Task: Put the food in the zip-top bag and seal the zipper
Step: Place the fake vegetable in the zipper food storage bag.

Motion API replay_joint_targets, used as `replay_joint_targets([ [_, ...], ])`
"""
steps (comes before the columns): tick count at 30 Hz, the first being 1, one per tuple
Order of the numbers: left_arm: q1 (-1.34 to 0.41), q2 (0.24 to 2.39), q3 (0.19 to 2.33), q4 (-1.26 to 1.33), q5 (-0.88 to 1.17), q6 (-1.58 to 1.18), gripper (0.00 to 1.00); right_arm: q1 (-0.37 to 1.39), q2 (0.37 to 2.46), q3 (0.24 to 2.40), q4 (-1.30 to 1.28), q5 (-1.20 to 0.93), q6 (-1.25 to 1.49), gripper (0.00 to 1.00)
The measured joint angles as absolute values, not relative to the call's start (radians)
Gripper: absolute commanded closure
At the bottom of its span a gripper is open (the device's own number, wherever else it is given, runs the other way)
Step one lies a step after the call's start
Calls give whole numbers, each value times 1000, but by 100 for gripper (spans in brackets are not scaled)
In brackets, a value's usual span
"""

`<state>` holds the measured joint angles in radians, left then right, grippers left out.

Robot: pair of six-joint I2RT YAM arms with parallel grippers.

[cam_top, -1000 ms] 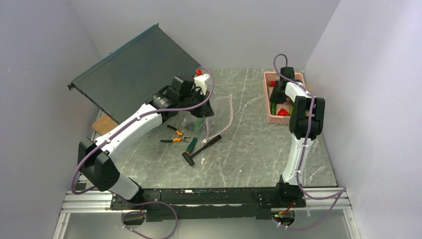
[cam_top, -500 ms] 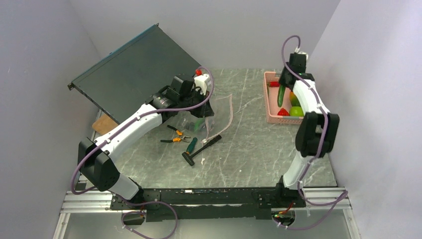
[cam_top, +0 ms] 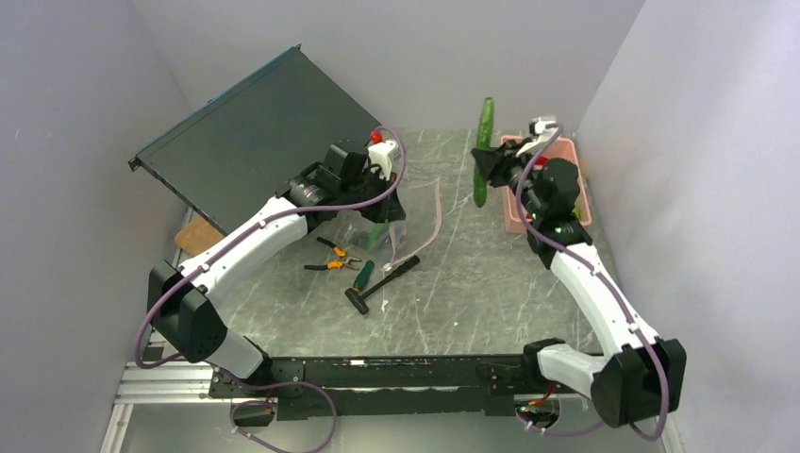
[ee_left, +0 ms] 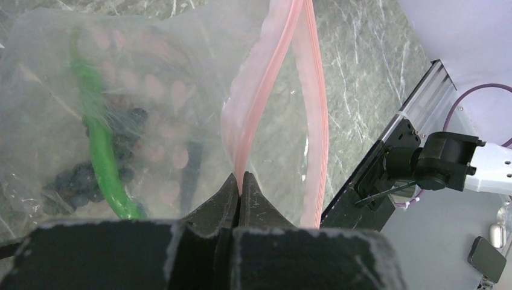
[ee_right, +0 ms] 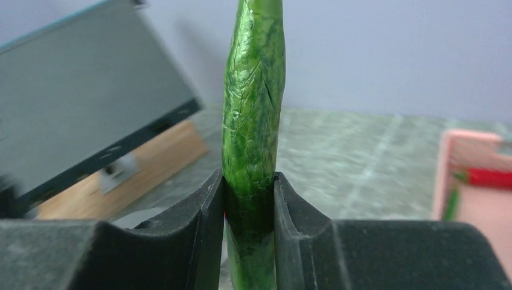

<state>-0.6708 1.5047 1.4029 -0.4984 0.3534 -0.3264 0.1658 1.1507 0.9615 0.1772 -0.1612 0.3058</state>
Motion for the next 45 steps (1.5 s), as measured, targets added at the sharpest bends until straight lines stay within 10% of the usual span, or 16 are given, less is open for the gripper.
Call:
replay_joint_targets([
  [25,-670,1456,1403,-497,353,-316,100,603,1086,655,908,-515,107,100],
  [39,-669,1446,1403,-497,359,-314,100,605,1399,595,1327,-361,115,39],
  [45,-669,1446,1403,-499,358,-308,100,605,1406,595,1322,-339,88,30],
])
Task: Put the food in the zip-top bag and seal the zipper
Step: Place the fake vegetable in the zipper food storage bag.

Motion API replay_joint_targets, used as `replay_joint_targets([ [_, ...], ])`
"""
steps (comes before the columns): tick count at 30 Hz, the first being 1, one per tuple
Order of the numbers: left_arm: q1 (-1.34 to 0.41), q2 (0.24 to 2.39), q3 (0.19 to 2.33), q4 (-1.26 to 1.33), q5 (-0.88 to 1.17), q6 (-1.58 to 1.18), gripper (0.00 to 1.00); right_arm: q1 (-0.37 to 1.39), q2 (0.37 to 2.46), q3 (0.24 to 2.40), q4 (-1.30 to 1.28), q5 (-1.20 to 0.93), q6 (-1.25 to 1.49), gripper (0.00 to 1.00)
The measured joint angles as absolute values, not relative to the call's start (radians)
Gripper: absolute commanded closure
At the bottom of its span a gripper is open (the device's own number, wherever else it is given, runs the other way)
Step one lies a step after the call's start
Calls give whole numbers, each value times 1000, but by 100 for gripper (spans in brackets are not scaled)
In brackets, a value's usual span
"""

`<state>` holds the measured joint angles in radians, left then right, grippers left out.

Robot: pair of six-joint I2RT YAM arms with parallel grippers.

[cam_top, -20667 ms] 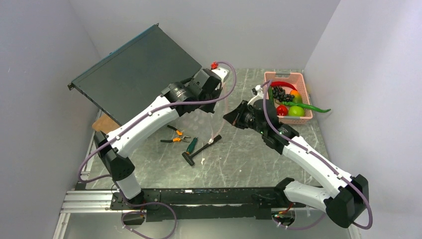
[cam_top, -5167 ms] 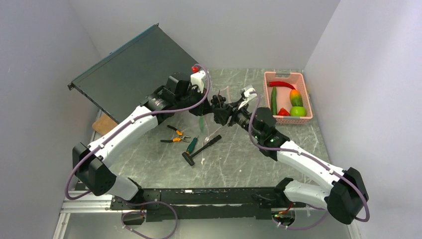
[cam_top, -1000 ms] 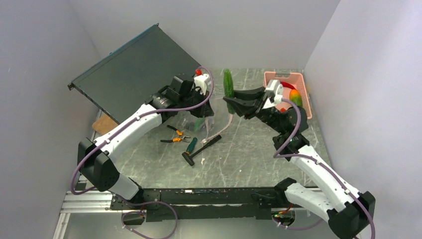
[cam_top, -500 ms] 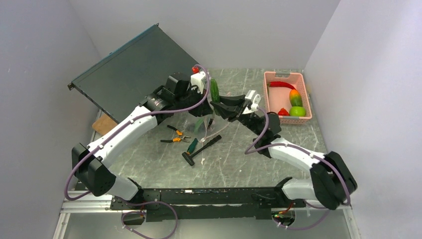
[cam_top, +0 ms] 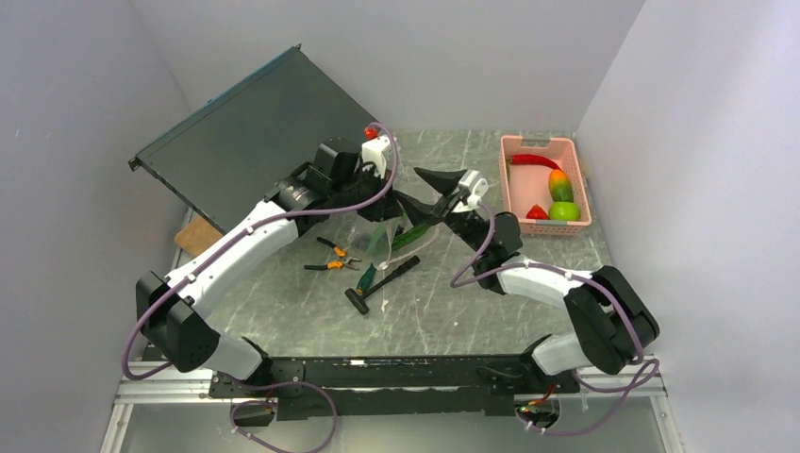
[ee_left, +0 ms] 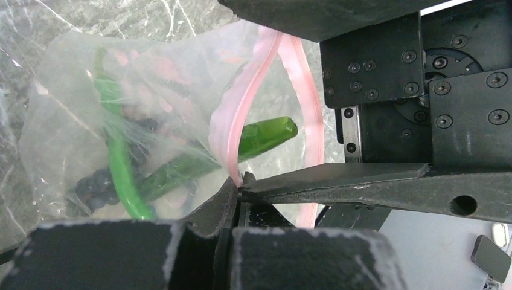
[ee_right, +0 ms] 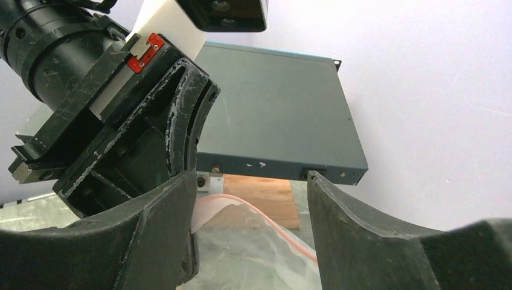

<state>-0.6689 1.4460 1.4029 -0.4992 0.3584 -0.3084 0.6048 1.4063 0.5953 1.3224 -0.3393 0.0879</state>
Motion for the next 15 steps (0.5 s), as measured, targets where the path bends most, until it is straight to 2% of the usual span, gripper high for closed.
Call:
replay_joint_targets([
  [7,-669,1446,1403,-502,359,-308,100,608,1324,595,1196,-332,61,31],
  [15,-669,1446,1403,-502,350,-308,100,642,1082,647,781,-283,0,32],
])
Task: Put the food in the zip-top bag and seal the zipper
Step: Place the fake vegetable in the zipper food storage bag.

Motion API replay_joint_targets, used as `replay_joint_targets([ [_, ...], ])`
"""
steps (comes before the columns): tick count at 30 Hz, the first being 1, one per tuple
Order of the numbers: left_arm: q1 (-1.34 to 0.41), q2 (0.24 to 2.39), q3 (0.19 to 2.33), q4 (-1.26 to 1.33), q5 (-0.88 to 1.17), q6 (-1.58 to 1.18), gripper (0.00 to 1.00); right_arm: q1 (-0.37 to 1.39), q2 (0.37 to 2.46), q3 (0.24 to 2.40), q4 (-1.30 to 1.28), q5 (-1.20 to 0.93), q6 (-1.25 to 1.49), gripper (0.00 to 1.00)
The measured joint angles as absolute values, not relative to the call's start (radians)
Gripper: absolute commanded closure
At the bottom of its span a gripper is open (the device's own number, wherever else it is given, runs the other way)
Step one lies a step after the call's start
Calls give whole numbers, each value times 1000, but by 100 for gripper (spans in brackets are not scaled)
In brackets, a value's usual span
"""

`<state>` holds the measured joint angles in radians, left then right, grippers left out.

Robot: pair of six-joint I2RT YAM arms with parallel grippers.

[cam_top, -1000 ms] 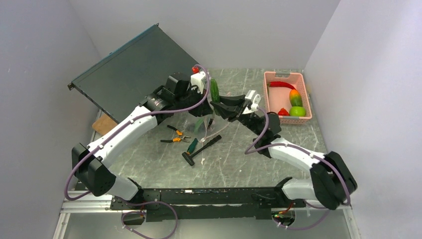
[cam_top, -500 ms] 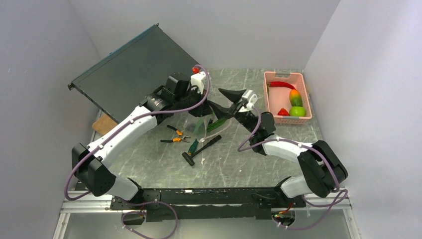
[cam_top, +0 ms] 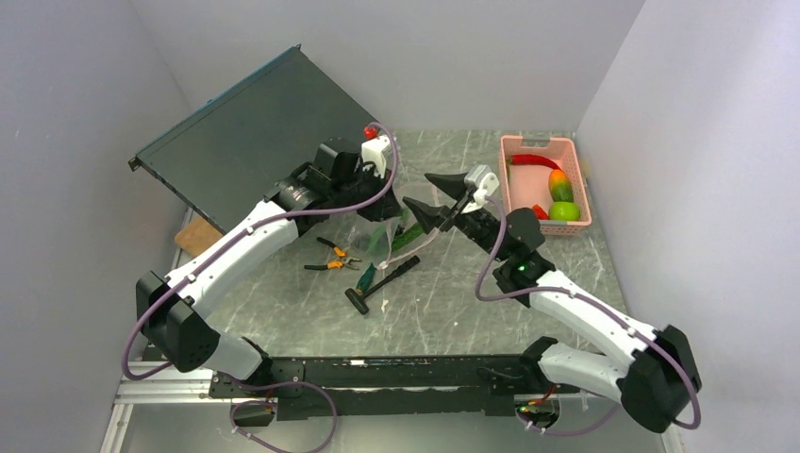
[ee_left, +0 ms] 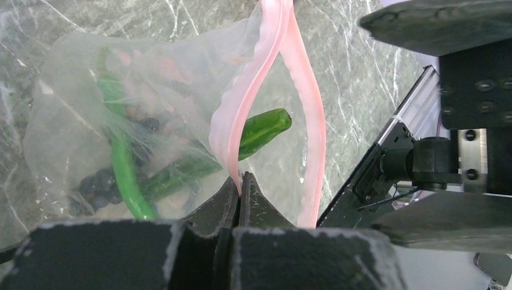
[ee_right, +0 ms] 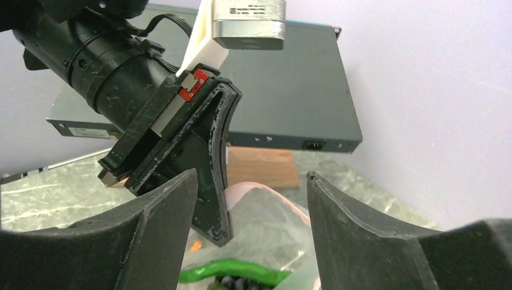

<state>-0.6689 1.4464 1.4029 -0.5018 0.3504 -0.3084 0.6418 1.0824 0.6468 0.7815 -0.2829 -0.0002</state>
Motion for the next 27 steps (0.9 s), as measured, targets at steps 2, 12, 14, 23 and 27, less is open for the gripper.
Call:
replay_joint_targets([
  [2,-669,1446,1403,-502,344,-308,100,645,1036,679,653,-257,7,32],
  [12,-669,1446,1403,-502,341,-308,100,674,897,825,116,-133,136,37],
  [14,-669,1447,1403,-502,340,-308,100,677,920,883,0,-111,164,53],
  [23,-669,1451,1403,-502,338,-308,100,694,1063,998,-265,-78,258,88],
  [27,-669,1451,1403,-502,337,-308,100,717,1119,1001,-286,-20,276,89],
])
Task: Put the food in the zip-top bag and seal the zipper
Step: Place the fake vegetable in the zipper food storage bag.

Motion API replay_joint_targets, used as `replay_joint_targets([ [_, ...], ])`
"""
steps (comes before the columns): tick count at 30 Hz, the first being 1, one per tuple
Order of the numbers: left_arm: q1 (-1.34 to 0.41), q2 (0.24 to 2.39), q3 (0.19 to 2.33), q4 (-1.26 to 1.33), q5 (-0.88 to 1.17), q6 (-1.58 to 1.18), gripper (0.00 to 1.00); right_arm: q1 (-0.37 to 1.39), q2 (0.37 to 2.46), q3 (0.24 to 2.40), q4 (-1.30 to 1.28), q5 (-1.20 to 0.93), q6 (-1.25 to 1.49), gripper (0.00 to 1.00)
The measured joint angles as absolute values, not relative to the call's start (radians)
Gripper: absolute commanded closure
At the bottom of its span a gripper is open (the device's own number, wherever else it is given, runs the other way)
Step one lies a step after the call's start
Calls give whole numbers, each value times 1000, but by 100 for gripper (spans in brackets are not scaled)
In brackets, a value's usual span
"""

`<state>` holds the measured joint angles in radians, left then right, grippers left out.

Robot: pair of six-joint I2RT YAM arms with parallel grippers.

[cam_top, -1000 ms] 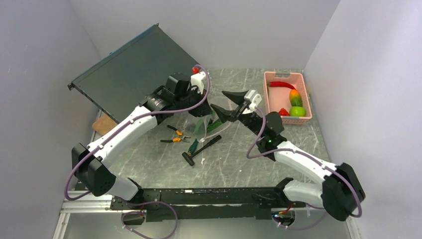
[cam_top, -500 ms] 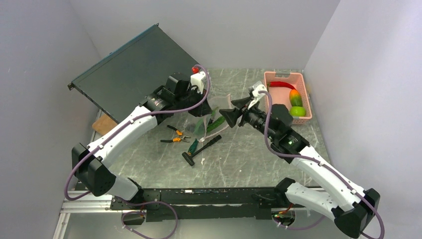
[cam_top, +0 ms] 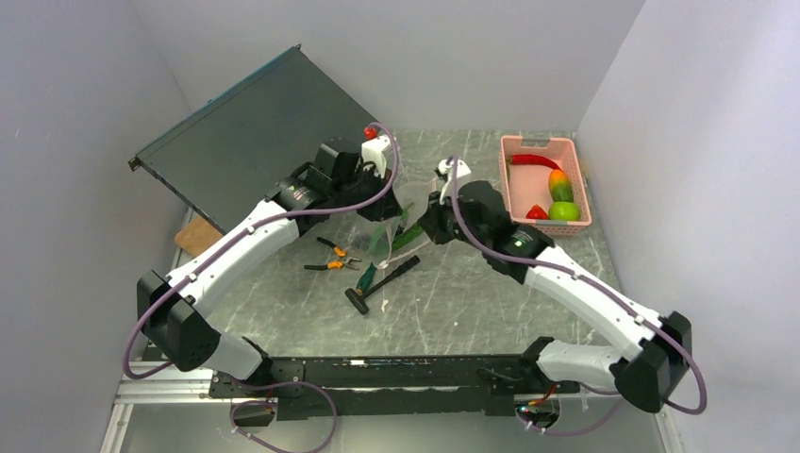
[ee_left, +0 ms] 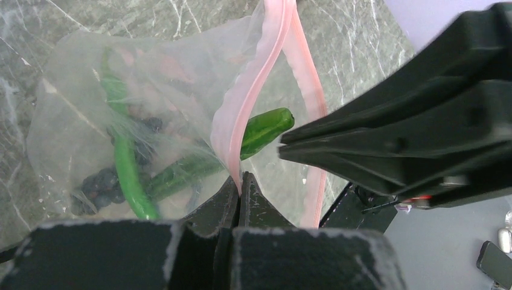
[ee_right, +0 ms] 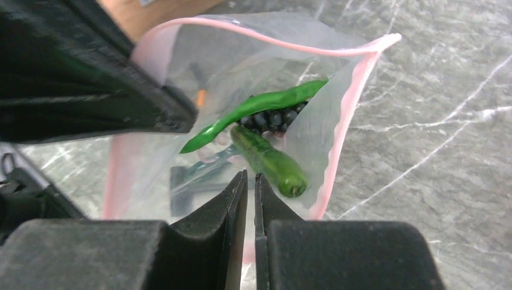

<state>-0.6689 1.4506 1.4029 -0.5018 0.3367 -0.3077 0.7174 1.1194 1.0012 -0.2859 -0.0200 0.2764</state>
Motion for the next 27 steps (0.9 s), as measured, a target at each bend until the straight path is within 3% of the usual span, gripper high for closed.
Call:
replay_joint_targets([
  [5,-669,1451,1403,-502,337,-308,100,783,1266,1073,-329,164,284,88],
  [15,-668,1451,1403,-501,339,-308,100,837,1448,1267,-336,364,255,76],
  [21,-667,1451,1407,-495,333,-304,100,837,1385,1281,-346,371,226,56],
  [27,-667,1451,1407,-500,322,-303,100,837,1116,1144,-363,366,201,45],
])
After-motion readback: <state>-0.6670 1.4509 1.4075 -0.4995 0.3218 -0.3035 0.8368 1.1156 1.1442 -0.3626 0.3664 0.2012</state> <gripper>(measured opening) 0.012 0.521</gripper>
